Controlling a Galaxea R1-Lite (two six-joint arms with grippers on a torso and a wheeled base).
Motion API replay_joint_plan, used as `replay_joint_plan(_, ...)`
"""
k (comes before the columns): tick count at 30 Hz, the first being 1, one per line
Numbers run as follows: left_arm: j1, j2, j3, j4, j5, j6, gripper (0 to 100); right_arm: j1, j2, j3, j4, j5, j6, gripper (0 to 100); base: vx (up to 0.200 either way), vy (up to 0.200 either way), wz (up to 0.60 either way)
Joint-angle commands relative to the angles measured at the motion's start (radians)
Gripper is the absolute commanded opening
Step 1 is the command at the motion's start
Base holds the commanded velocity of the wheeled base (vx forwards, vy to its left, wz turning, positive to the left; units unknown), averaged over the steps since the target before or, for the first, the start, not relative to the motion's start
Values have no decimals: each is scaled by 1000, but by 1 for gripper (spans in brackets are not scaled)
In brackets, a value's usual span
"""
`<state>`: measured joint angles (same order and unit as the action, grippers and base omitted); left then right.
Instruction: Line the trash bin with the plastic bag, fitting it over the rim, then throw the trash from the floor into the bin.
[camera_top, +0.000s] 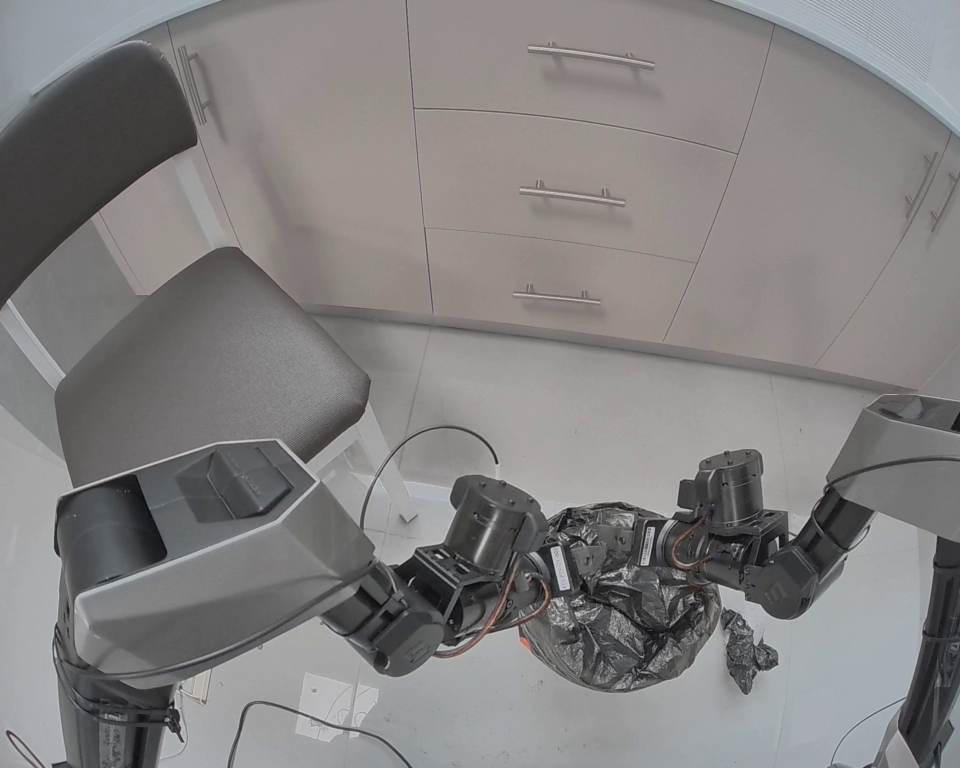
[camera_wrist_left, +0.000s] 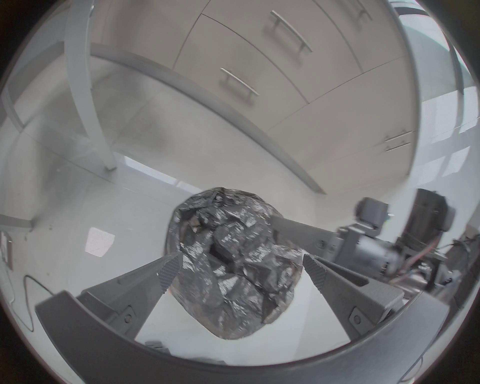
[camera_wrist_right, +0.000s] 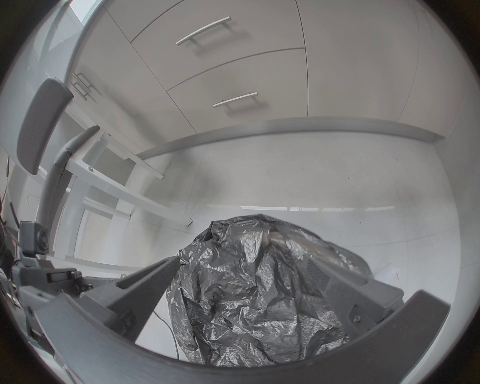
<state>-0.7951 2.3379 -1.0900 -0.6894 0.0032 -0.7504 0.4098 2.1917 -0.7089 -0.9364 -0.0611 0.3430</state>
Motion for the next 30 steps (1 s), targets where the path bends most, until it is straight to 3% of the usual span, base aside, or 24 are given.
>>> replay_joint_plan(1, 11, 20, 163, -145, -121, -10, 100, 6, 126, 2, -41, -3, 18, 100, 0, 0, 0)
replay_joint_plan(12, 10, 38, 168, -196, -115, 2, 100, 9, 241, -30, -41, -17, 24, 100, 0, 0, 0)
replay_joint_plan(17, 8, 44, 168, -196, -106, 5, 100, -2, 301, -81, -38, -54, 22, 100, 0, 0, 0)
replay_joint_plan(30, 4, 52, 165, -196, -86, 6, 100, 0, 306, -78, -22, -57, 11, 100, 0, 0, 0)
